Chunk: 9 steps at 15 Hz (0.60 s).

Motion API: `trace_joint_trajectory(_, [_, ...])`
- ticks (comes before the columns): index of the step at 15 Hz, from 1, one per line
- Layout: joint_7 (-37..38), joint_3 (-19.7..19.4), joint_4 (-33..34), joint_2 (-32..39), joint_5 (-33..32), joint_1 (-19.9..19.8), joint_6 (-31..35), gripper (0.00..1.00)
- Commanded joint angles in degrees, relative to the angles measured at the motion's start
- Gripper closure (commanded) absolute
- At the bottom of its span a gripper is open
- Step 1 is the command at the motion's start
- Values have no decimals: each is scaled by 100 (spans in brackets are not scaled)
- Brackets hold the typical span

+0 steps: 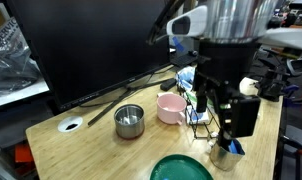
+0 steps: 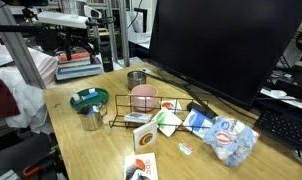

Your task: Remove the fork from the green plate and place it inside the pink mug

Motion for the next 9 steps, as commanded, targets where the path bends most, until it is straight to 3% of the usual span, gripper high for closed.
trace_joint_trajectory(1, [-288, 77, 280, 609, 197, -80, 353, 0])
trace_joint_trajectory(9, [-62, 116, 132, 462, 83, -93, 323, 0])
